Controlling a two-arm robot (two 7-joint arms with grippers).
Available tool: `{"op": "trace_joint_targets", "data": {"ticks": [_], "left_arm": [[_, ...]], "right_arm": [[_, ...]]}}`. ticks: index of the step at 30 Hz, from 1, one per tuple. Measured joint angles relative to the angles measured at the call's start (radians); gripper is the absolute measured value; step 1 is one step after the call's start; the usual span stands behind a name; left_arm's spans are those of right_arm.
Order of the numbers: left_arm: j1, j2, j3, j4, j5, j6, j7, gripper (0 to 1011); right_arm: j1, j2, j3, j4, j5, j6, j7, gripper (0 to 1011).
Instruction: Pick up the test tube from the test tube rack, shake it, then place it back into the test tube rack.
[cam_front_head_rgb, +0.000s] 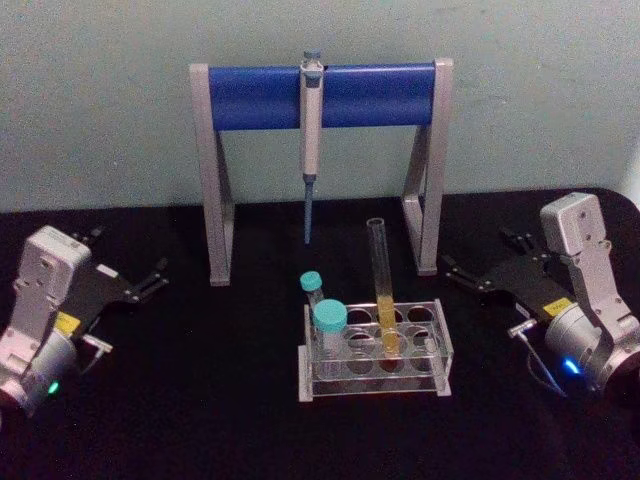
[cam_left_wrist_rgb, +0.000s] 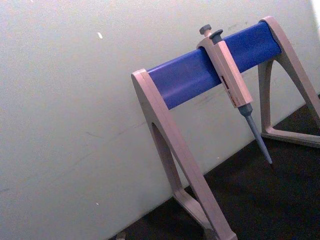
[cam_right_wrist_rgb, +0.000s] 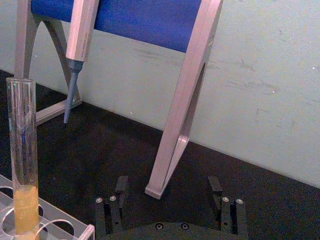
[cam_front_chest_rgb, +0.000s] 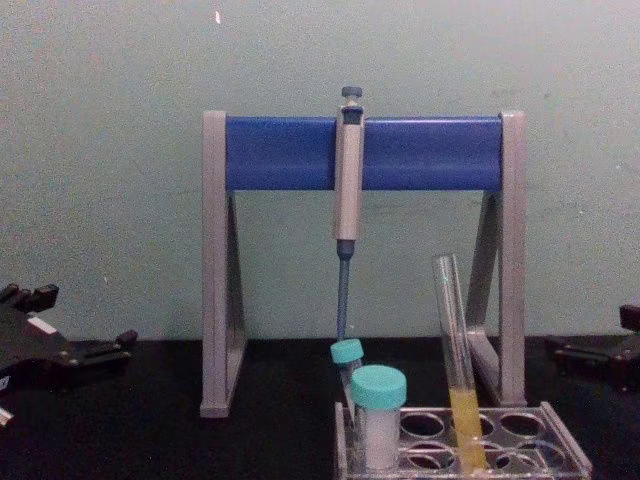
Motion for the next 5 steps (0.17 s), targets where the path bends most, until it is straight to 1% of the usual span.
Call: {"op": "trace_joint_targets", "data": {"ticks": [5], "left_arm": [[0.0,0.0,0.0,0.0,0.0,0.0,0.0,1001]], "right_arm": [[0.0,0.0,0.0,0.0,0.0,0.0,0.0,1000]]}}
